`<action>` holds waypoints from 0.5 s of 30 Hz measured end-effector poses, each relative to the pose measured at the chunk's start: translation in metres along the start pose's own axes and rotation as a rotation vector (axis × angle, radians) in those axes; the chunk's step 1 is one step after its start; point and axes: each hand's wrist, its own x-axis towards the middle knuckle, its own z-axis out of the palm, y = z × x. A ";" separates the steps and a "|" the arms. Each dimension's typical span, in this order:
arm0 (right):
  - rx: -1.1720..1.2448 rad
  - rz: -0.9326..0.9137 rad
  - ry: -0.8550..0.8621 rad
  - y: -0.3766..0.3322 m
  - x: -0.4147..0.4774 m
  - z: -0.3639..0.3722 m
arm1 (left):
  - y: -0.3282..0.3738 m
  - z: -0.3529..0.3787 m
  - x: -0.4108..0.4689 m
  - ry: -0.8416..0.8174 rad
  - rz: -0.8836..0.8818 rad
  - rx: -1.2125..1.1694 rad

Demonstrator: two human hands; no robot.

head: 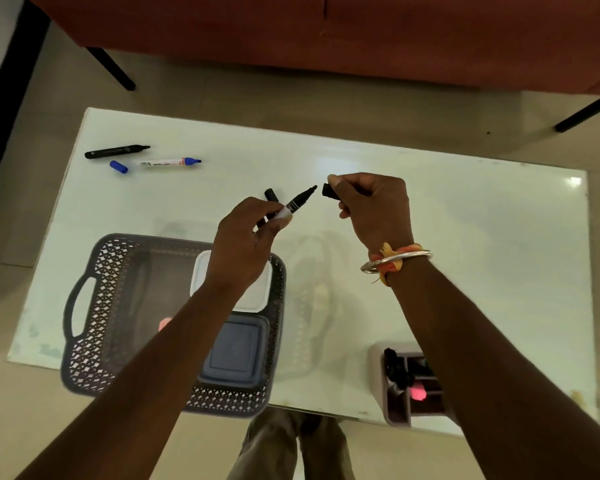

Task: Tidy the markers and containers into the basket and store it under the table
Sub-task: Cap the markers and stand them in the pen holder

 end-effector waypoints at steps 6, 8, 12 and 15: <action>-0.109 -0.037 -0.011 0.003 -0.005 -0.024 | 0.009 0.016 -0.009 -0.035 0.069 0.031; -0.134 -0.040 -0.027 0.004 -0.007 -0.030 | 0.013 0.020 -0.011 -0.041 0.088 0.041; -0.167 -0.045 -0.063 0.005 -0.008 -0.041 | 0.017 0.023 -0.013 -0.066 0.127 0.076; -0.204 -0.054 -0.095 0.006 -0.009 -0.047 | 0.019 0.024 -0.015 -0.079 0.164 0.114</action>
